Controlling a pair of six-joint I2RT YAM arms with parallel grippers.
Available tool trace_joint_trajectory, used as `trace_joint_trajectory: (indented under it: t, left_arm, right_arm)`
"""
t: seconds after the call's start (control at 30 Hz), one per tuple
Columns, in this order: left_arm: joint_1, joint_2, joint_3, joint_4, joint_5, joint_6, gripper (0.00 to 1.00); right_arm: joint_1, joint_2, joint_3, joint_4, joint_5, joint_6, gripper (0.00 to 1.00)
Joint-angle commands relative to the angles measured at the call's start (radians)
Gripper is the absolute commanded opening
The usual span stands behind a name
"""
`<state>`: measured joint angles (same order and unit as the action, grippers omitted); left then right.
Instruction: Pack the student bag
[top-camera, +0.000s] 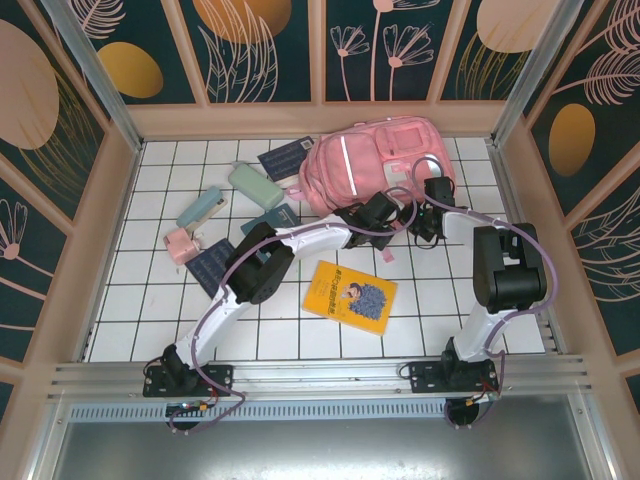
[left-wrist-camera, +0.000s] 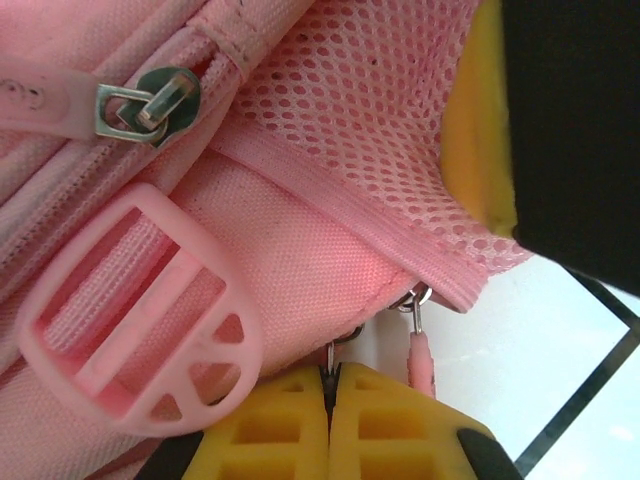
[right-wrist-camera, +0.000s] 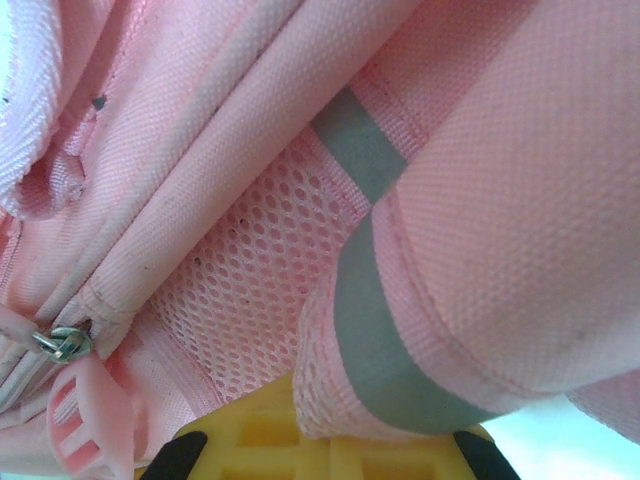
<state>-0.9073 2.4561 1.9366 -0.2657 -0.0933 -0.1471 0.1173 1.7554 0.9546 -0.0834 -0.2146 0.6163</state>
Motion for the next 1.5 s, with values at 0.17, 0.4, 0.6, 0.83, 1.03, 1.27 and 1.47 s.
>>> trace_joint_trajectory:
  t: [0.17,0.4,0.6,0.83,1.03,1.27,1.47]
  left_arm:
    - [0.004,-0.161,-0.134,0.013,-0.061,-0.038,0.0]
    - [0.03,-0.289,-0.313,0.048,-0.127,-0.07,0.0]
    - [0.103,-0.402,-0.501,0.081,-0.124,-0.099,0.0]
    - [0.173,-0.496,-0.634,0.086,-0.091,-0.101,0.0]
    - [0.184,-0.514,-0.673,0.08,-0.082,-0.105,0.0]
    - [0.223,-0.505,-0.683,0.077,-0.106,-0.12,0.0]
    - [0.272,-0.505,-0.693,0.049,-0.157,-0.142,0.0]
  right_arm:
    - [-0.02,-0.05,0.006,-0.027,-0.02,0.011,0.0]
    - [-0.053,-0.072,-0.011,-0.022,-0.021,0.007,0.0]
    - [-0.081,-0.083,-0.018,-0.025,-0.022,-0.006,0.0]
    - [-0.109,-0.093,-0.012,-0.036,-0.016,-0.027,0.0]
    - [-0.119,-0.096,-0.007,-0.041,-0.008,-0.041,0.0]
    - [-0.129,-0.092,0.003,-0.052,0.001,-0.063,0.0]
    - [-0.168,-0.065,0.048,-0.075,0.018,-0.096,0.0]
